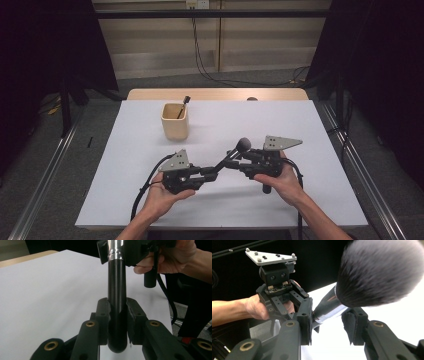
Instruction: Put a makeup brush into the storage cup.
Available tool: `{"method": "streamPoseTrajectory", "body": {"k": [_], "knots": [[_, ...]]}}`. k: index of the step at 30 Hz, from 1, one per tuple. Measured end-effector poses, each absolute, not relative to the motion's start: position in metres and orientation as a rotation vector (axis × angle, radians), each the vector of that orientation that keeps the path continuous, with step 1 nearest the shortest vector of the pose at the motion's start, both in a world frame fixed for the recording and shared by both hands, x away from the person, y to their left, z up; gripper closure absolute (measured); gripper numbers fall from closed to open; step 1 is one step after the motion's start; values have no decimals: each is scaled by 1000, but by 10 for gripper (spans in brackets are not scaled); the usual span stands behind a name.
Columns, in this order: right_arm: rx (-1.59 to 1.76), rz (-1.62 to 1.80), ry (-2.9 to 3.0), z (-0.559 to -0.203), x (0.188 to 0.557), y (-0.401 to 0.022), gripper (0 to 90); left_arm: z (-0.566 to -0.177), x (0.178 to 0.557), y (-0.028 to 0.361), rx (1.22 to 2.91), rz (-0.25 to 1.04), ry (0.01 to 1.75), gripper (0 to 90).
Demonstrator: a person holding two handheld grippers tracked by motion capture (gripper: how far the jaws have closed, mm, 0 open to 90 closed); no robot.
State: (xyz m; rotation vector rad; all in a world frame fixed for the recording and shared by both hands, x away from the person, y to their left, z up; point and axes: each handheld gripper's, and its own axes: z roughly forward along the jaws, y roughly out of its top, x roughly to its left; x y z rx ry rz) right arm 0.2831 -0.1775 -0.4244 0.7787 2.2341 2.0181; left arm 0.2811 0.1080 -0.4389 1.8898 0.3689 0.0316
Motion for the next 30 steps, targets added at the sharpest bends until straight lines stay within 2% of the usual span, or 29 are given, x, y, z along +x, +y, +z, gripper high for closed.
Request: {"method": "streamPoseTrajectory", "body": {"k": [16, 25, 30], "knots": [[827, 2111, 2264, -426, 285, -176, 709, -445, 279, 104, 1920, 61, 346, 741], [821, 2117, 2268, -425, 285, -178, 715, -445, 279, 103, 1905, 57, 355, 730], [808, 2107, 2268, -424, 284, -178, 717, -445, 279, 105, 1897, 60, 373, 683]]}}
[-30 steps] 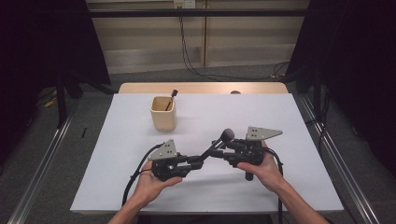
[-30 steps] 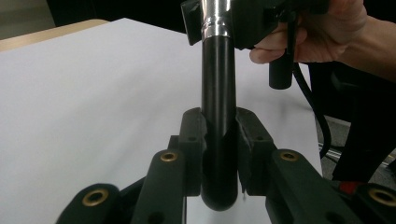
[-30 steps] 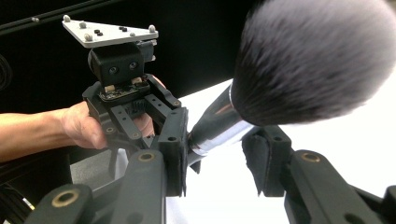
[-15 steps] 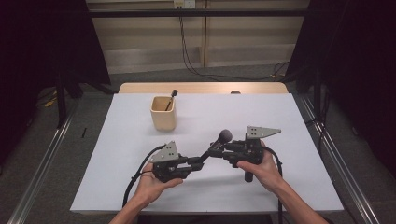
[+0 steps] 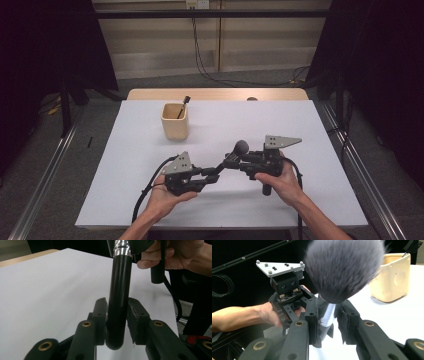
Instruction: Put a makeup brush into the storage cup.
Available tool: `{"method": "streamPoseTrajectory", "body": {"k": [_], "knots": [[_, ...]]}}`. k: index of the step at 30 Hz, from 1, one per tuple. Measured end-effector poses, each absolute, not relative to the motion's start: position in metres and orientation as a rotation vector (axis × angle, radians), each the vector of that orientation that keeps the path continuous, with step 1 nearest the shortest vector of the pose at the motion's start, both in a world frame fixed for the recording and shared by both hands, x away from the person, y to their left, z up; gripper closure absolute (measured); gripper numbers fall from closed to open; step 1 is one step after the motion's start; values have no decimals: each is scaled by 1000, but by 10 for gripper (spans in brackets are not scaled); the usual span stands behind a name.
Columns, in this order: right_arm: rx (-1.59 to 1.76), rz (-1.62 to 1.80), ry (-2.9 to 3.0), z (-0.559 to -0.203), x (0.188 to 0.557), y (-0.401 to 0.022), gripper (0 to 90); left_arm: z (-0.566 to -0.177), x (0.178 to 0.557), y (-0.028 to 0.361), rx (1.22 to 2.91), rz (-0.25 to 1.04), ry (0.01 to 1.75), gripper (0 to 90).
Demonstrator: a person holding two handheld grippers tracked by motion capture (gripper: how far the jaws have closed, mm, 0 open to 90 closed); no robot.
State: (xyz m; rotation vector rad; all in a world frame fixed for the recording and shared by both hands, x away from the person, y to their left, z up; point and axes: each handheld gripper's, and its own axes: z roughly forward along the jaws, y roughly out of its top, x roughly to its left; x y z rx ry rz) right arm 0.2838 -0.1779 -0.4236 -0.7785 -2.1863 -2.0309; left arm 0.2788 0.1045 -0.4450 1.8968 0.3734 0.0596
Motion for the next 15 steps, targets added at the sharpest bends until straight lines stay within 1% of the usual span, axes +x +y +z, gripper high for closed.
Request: {"method": "streamPoseTrajectory", "body": {"k": [3, 6, 8, 9, 11, 12, 15], "knots": [[-784, -2034, -2188, -423, 284, -179, 717, -445, 278, 105, 1895, 68, 381, 633], [-783, -2029, -2203, -423, 285, -181, 718, -444, 278, 107, 1887, 78, 397, 571], [-780, -2023, -2212, -422, 284, -182, 717, -443, 277, 109, 1887, 90, 409, 510], [-782, -2020, -2220, -421, 284, -183, 718, -442, 277, 110, 1887, 99, 410, 500], [-783, -2014, -2226, -420, 284, -184, 718, -440, 275, 112, 1883, 89, 426, 431], [-778, -2015, -2228, -419, 284, -185, 718, -438, 274, 113, 1874, 95, 436, 412], [-773, -1994, -2247, -418, 284, -186, 718, -435, 271, 117, 1877, 115, 453, 309]]}}
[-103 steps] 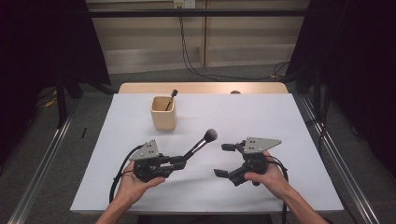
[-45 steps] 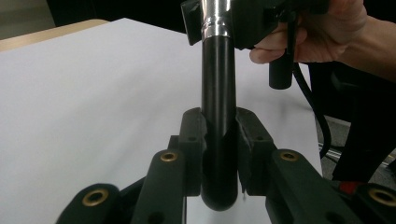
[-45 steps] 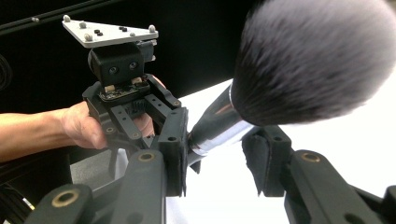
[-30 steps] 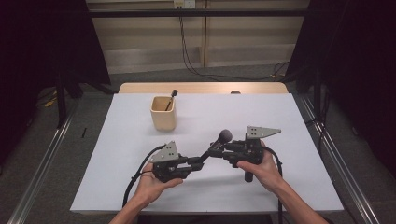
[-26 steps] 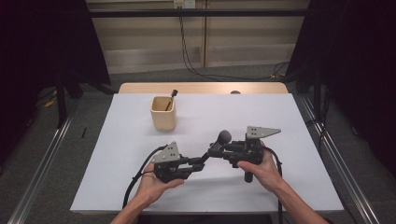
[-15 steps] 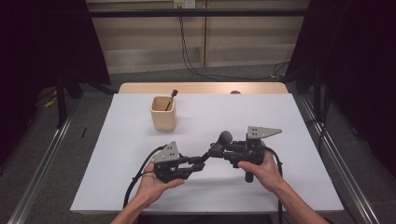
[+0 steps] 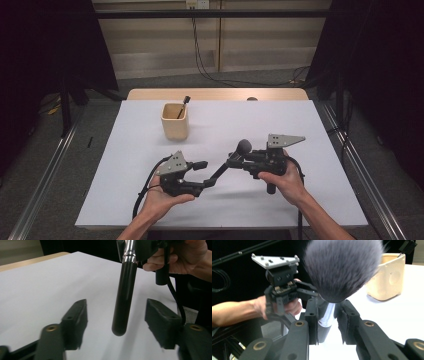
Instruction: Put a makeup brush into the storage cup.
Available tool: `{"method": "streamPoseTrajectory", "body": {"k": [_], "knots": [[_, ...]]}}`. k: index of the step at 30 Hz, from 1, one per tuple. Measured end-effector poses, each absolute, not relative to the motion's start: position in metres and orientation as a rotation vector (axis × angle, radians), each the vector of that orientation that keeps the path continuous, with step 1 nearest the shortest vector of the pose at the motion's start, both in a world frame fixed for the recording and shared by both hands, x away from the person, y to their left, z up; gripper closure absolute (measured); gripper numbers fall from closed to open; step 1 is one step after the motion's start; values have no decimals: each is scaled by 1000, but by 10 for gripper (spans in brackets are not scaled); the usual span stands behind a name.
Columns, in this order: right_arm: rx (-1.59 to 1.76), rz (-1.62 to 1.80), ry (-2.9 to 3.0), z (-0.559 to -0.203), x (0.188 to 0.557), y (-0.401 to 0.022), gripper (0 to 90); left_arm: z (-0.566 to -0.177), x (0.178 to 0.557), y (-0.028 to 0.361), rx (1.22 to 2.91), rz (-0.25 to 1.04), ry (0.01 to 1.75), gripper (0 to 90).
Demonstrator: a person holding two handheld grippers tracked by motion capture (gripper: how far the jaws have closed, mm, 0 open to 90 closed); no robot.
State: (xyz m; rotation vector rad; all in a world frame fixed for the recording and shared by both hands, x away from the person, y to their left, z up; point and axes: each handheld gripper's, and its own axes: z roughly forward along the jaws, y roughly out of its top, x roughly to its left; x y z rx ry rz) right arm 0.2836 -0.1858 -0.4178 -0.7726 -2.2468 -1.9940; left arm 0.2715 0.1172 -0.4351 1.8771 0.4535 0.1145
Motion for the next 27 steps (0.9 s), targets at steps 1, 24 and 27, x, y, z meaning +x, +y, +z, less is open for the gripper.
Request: {"method": "streamPoseTrajectory", "body": {"k": [1, 24, 27], "knots": [[-774, -1992, -2251, -418, 284, -186, 718, -435, 271, 119, 1873, 116, 459, 285], [-752, -1838, -2414, -400, 292, -192, 718, -434, 274, 145, 1842, 196, 562, 31], [-746, -1798, -2445, -394, 296, -190, 718, -434, 274, 141, 1839, 201, 566, 31]]}}
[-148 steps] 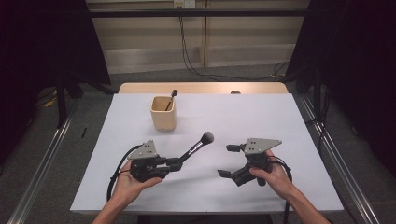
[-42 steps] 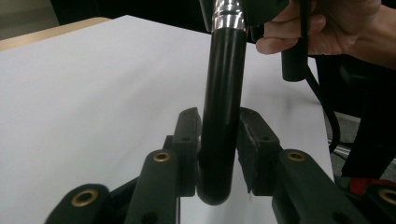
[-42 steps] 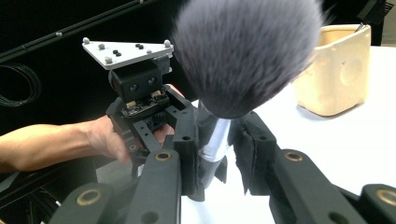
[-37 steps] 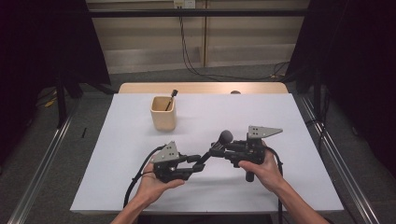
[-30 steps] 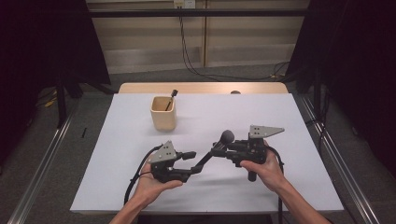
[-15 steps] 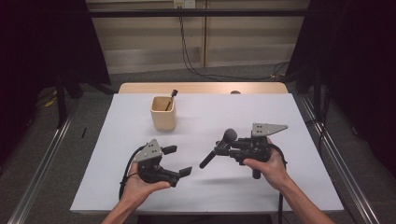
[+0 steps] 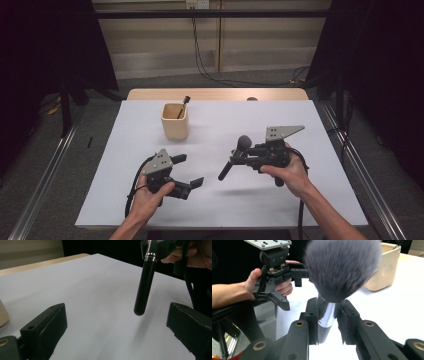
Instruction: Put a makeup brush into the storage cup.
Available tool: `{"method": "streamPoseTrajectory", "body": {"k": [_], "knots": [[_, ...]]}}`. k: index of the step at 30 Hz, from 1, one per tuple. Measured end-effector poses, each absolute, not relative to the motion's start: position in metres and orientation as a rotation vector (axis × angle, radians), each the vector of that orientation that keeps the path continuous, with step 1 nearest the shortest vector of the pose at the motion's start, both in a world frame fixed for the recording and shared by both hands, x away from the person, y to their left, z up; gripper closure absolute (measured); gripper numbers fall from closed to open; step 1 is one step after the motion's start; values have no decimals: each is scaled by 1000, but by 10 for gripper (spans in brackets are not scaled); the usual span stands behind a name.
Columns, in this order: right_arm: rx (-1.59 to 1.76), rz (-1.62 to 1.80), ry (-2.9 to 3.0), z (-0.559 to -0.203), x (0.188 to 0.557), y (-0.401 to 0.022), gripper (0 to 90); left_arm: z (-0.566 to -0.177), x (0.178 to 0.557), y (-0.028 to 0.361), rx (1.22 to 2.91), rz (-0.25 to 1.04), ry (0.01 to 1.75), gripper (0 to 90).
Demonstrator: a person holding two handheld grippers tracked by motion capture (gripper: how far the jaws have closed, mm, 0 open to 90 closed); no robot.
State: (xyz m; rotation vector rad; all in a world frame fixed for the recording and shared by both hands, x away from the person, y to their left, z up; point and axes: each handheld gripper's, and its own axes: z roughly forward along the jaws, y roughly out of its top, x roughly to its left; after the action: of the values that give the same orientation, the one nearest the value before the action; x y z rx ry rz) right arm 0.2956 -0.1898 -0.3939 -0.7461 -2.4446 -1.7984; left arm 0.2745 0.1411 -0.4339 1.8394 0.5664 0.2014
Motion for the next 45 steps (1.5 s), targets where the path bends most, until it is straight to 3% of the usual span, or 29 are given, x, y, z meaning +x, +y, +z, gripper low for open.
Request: {"method": "streamPoseTrajectory", "body": {"k": [37, 45], "knots": [[-685, -1413, -2654, -375, 317, -164, 718, -437, 284, 95, 1839, 168, 478, 49], [-681, -1404, -2657, -376, 318, -159, 718, -439, 284, 77, 1872, 163, 451, 137]]}}
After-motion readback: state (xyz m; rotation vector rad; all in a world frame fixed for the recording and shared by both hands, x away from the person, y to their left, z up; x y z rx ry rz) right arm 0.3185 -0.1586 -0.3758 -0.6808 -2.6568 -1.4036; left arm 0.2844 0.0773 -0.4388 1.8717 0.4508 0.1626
